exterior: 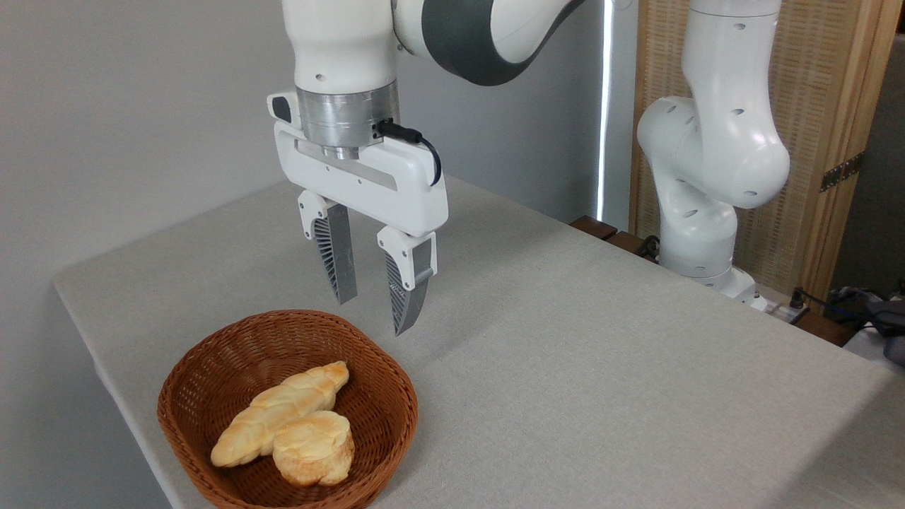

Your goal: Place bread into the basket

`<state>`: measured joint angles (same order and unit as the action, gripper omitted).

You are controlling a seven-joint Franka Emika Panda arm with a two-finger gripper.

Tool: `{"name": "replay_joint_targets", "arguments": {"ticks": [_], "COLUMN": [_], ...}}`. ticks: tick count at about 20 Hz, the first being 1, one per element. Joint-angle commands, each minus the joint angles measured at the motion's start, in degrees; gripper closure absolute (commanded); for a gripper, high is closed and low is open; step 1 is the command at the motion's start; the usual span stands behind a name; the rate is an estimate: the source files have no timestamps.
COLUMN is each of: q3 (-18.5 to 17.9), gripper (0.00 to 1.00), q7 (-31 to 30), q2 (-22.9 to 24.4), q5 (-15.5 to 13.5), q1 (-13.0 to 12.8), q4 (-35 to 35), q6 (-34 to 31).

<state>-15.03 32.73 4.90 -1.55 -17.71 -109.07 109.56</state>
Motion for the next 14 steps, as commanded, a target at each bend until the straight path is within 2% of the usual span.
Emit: {"name": "replay_joint_targets", "arguments": {"ticks": [1,7,9,11,13,14], "q3": [-0.5,-0.2,1.0,4.6,9.0,9.9], "gripper": [0.00,0.00,0.00,0.00,0.00,0.00], "q7": [0.6,0.6,0.7,0.8,0.8,0.8], "q2": [0.8,1.0,0.9,0.9,0.9,0.9], "q5": [0.2,0.1,0.1,-0.3,-1.9,-2.1], "q1": [-0.5,-0.2,2.1,5.5,10.7,11.8], "q4": [0.4,0.4,0.4,0.4,0.4,0.4], "q6": [-1.4,-1.8,-1.8,-1.7,-1.7,-1.8]}}
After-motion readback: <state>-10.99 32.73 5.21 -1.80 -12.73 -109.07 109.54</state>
